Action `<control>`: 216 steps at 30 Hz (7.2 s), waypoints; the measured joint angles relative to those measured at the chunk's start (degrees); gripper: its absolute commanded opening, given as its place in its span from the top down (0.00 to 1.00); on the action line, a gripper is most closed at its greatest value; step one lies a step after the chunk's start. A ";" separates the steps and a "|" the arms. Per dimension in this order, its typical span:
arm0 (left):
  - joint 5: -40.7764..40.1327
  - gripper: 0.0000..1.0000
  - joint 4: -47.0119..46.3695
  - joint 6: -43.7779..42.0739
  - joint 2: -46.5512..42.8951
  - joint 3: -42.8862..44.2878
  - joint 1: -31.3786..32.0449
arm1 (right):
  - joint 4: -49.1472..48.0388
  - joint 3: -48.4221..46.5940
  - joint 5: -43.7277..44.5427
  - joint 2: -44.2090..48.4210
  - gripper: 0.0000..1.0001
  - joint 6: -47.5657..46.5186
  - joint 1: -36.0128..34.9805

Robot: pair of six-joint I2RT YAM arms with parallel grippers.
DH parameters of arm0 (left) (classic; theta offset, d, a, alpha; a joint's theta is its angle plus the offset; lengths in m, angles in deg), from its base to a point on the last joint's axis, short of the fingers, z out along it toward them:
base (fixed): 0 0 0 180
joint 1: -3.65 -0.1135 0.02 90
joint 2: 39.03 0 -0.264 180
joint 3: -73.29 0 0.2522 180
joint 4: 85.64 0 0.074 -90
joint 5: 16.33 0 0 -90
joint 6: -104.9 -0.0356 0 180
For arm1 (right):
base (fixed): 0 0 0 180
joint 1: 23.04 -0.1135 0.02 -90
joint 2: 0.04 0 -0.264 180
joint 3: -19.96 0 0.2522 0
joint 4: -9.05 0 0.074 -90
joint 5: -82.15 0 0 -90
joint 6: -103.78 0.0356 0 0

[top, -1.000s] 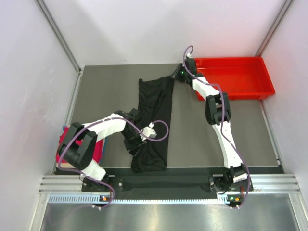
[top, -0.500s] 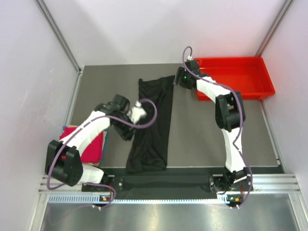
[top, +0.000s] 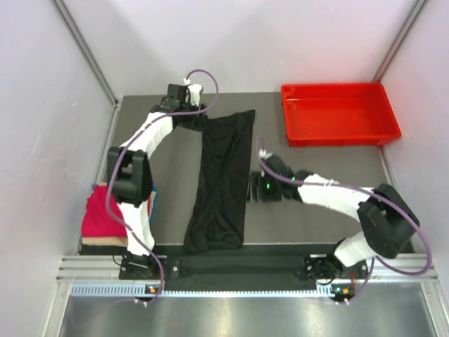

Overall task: Fold and stack the t-shirts
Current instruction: Fold the tshirt

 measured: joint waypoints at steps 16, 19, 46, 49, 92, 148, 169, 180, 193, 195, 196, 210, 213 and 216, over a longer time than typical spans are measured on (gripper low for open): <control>3.13 0.35 -0.61 7.89 26.18 21.81 -2.05 | -9.99 12.96 -11.50 1.09 0.57 18.23 -15.96; 5.68 0.41 -0.79 8.70 26.18 21.64 -2.14 | -11.89 14.43 -13.16 0.90 0.67 20.11 -16.13; 8.04 1.00 -5.84 10.84 33.75 31.19 -2.64 | -10.82 15.17 -20.39 -2.93 1.00 12.70 -14.80; 8.74 0.73 -5.77 10.91 33.99 31.23 -2.64 | -9.70 14.80 -21.22 -3.10 0.90 11.37 -14.10; 20.17 0.15 22.97 -47.98 -65.07 -62.42 12.70 | -12.31 24.59 -9.03 13.73 0.49 22.99 -18.80; 10.34 0.25 16.48 -75.54 -63.73 -74.75 33.48 | -21.22 23.41 -6.82 7.37 0.60 30.14 -22.67; 10.95 1.00 12.92 -58.38 -61.09 -72.59 37.79 | -17.51 18.53 -11.34 7.58 1.00 25.11 -14.40; 6.91 1.00 2.91 -52.81 -51.43 -58.69 27.58 | -12.61 5.73 -15.02 4.07 1.00 14.64 -0.31; 7.65 1.00 3.45 -49.64 -32.11 -40.74 18.32 | -13.00 0.81 -20.44 -4.00 1.00 10.73 8.00; 7.30 1.00 3.50 -49.66 -30.10 -40.35 16.76 | -13.07 -0.35 -21.03 -5.14 1.00 10.51 9.09; 7.15 1.00 3.61 -49.64 -29.11 -40.04 16.09 | -13.31 -0.94 -21.24 -5.86 1.00 10.29 9.62; 6.43 1.00 5.31 -44.63 -10.49 -21.16 10.40 | -13.25 -10.78 -23.23 -15.78 1.00 7.04 14.27; 6.51 1.00 5.44 -43.36 -7.19 -18.95 8.94 | -12.66 -12.59 -23.47 -17.99 1.00 6.14 15.41; 6.69 1.00 5.46 -42.16 -4.96 -17.07 7.87 | -12.52 -14.97 -23.82 -21.31 1.00 5.31 16.15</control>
